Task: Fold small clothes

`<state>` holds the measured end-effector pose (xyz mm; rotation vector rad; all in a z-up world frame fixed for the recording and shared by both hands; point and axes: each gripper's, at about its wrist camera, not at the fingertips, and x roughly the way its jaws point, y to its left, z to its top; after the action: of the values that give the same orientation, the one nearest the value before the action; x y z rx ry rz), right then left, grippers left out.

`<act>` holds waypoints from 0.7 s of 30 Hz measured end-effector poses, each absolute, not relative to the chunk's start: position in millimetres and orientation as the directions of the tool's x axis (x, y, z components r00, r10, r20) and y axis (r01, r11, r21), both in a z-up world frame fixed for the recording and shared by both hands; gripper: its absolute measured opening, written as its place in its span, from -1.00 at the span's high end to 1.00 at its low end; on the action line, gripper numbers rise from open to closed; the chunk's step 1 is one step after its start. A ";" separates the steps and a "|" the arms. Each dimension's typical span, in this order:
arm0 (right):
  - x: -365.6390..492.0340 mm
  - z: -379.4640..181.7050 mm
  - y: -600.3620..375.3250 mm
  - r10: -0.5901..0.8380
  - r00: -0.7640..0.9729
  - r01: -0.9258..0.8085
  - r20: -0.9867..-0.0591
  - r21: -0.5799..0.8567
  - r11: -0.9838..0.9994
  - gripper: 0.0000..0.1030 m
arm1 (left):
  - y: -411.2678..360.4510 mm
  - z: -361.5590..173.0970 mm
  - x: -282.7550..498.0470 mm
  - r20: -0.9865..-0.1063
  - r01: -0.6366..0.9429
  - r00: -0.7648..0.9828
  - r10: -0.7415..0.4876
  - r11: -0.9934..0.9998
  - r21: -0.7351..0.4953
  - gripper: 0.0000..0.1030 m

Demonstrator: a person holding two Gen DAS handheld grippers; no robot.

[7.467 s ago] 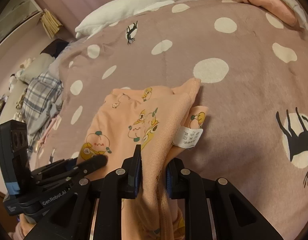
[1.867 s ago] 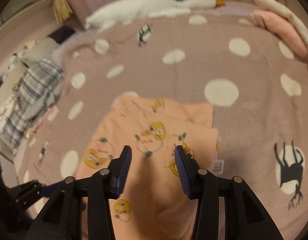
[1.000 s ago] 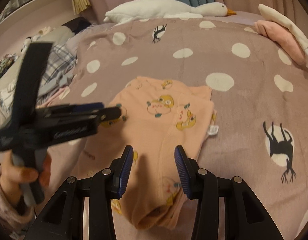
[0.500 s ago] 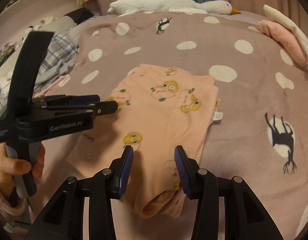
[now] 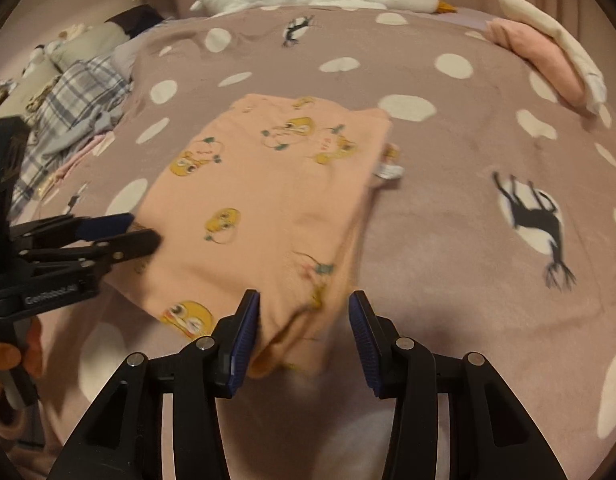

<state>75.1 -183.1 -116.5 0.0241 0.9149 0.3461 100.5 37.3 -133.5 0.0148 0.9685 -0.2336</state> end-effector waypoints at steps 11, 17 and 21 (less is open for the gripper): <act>48.0 -66.0 -186.4 0.264 0.666 -0.251 -0.698 0.124 0.960 0.07 | 50.1 -79.6 70.6 -0.752 0.147 0.634 -0.181 0.983 -0.112 -0.65; 32.8 -40.9 -175.1 0.251 0.708 -0.256 -0.660 0.091 0.962 -0.64 | 51.8 -49.6 57.3 -0.731 0.108 0.665 -0.154 0.988 -0.110 -0.99; 27.8 -31.7 -173.5 0.275 0.694 -0.248 -0.665 0.138 0.959 -0.91 | 50.7 -41.3 48.7 -0.739 0.095 0.659 -0.138 0.990 -0.100 -0.99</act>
<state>27.8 -173.5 -31.7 0.0386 0.7489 0.2919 48.7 50.7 -41.3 -0.0546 0.8410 -0.1316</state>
